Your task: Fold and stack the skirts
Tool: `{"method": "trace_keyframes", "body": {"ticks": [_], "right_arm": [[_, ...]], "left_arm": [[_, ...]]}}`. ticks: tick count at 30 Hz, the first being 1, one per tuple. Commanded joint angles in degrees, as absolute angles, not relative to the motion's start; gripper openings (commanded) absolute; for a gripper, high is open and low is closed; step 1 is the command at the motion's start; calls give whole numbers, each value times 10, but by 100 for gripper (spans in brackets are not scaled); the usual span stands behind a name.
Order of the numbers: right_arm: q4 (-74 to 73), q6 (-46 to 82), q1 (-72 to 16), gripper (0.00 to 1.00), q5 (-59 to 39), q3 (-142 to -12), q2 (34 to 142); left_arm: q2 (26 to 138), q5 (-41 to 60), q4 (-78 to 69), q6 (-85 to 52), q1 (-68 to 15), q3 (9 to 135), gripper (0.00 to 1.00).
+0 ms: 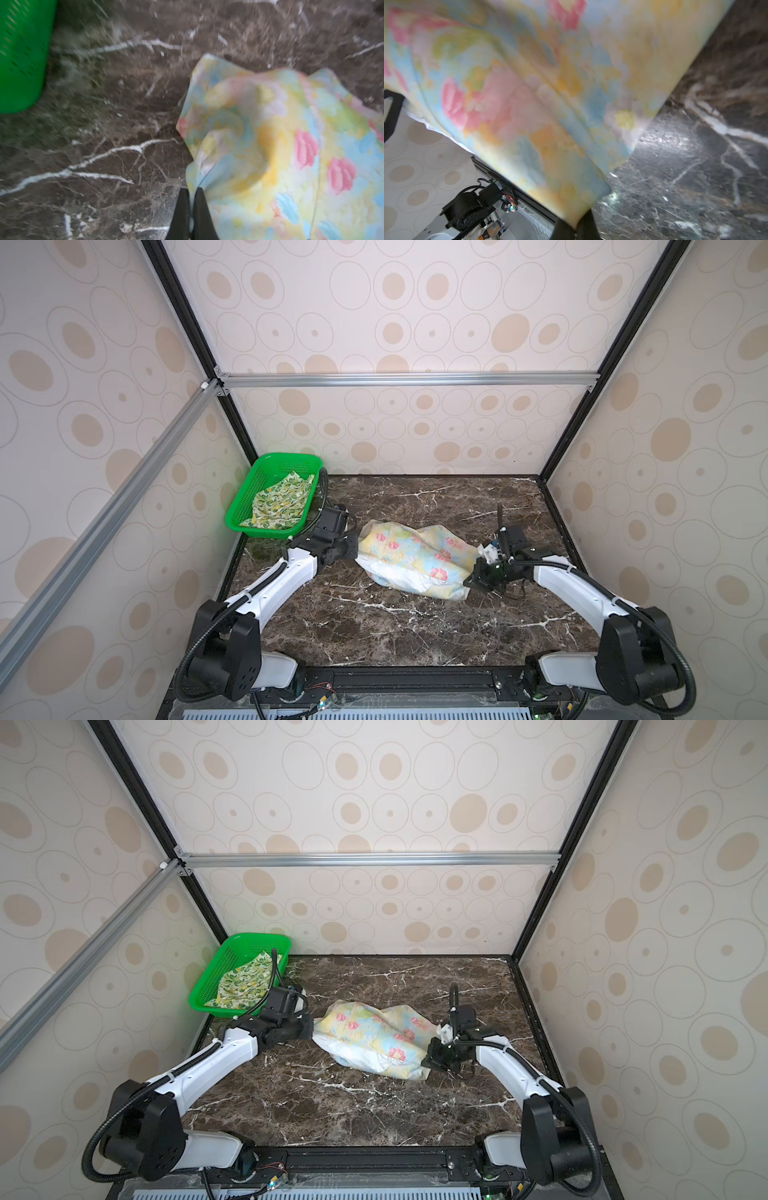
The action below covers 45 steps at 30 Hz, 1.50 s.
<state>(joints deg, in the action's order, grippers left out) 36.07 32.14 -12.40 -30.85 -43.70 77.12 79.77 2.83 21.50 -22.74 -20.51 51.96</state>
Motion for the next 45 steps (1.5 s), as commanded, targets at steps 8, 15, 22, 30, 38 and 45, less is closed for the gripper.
{"method": "trace_keyframes", "body": {"ticks": [8,15,22,30,38,45], "right_arm": [[357,306,-122,46,-180,-437,781],[400,271,-220,50,-77,-430,694],[379,283,-311,46,1,-404,707],[382,291,-385,48,155,-411,732],[315,314,-401,40,226,-398,766],[277,320,-402,28,263,-395,777]], "left_arm": [[848,54,173,-241,-196,485,62],[822,48,205,-240,-195,450,66],[822,87,156,-278,-196,406,69],[822,103,126,-297,-195,393,69],[807,94,122,-304,-195,384,68],[793,84,118,-313,-195,373,68]]}}
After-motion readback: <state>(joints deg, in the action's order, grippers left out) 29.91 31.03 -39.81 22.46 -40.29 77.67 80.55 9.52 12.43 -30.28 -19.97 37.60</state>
